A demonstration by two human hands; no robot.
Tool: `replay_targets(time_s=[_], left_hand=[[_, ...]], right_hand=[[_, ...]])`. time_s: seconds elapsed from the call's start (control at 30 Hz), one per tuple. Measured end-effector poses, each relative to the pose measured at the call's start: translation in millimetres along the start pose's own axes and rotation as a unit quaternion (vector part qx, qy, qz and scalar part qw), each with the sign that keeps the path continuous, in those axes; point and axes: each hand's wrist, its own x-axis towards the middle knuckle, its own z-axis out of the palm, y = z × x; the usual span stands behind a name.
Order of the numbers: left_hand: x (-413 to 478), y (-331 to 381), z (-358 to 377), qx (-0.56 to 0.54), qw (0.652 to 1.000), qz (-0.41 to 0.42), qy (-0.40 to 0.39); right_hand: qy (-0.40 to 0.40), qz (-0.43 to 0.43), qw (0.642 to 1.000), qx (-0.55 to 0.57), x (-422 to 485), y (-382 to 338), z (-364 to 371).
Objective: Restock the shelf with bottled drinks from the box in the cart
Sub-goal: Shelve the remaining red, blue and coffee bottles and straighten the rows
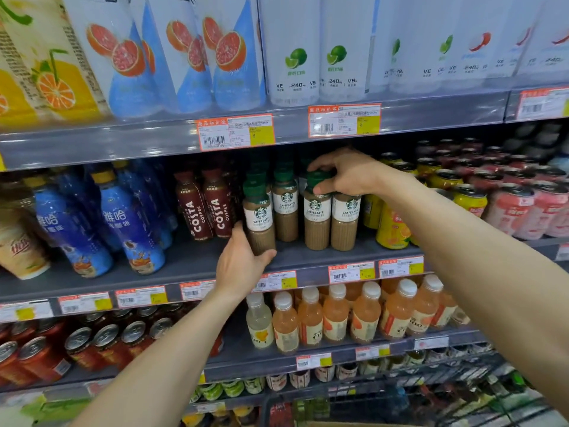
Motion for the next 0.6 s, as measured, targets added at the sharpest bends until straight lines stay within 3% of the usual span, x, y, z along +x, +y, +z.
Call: replay_targets(time_s=[0.3,0.47,0.6], left_hand=[[-2.5,-4.5,6.1,0.053,0.999,-0.006,0.008],[-3.8,-7.1,8.5,0.071,0.997,-0.008,0.020],[-4.2,-9.5,9.2,0.069,0.997,-0.006,0.025]], right_hand=[[-0.013,0.001,1.000,0.015,-7.5,-4.7,-3.8],[0.046,-0.011,0.999,0.014,6.6,-17.9,-1.7],[0.048,-0.039,0.998,-0.016,30.3,-43.6,14.9]])
